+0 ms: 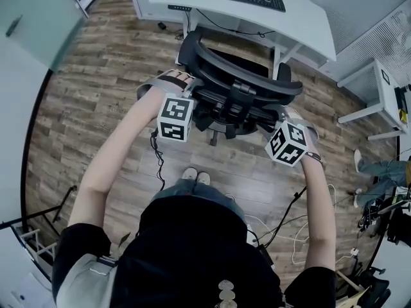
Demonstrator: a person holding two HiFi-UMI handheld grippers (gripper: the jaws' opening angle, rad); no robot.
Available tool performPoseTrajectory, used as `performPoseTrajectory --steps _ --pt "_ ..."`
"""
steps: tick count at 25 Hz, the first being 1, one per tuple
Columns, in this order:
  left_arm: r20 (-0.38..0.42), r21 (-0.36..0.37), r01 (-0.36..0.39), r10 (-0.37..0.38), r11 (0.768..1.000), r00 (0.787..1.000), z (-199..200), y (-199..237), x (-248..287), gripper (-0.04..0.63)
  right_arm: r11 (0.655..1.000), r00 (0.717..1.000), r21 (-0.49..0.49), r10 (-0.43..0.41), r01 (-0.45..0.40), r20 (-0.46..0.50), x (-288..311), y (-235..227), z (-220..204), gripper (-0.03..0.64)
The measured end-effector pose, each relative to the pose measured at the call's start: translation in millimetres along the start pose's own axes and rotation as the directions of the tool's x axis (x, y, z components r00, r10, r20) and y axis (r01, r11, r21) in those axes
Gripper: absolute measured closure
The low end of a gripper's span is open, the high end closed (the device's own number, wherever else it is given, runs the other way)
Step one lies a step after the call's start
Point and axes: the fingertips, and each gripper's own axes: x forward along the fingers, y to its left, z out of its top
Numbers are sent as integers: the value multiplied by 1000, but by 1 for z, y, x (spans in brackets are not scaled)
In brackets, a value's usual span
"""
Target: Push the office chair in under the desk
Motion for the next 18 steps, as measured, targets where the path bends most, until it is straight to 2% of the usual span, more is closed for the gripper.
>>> performPoseTrajectory --steps 4,8,13,18 --pt "-12 29 22 -22 999 1000 -1 -2 5 431 1000 999 -20 18 -19 -34 8 0 -4 431" --pt "-15 67 32 -32 997 999 -1 -4 8 439 998 999 -62 3 -6 -50 12 -2 -4 477" --pt "-28 58 70 -69 996 997 -2 -6 9 451 998 999 -67 6 -8 -36 14 -1 -4 497" --pt "-18 59 72 -71 996 997 -2 -7 11 456 996 999 -86 -12 8 -36 16 0 -4 508"
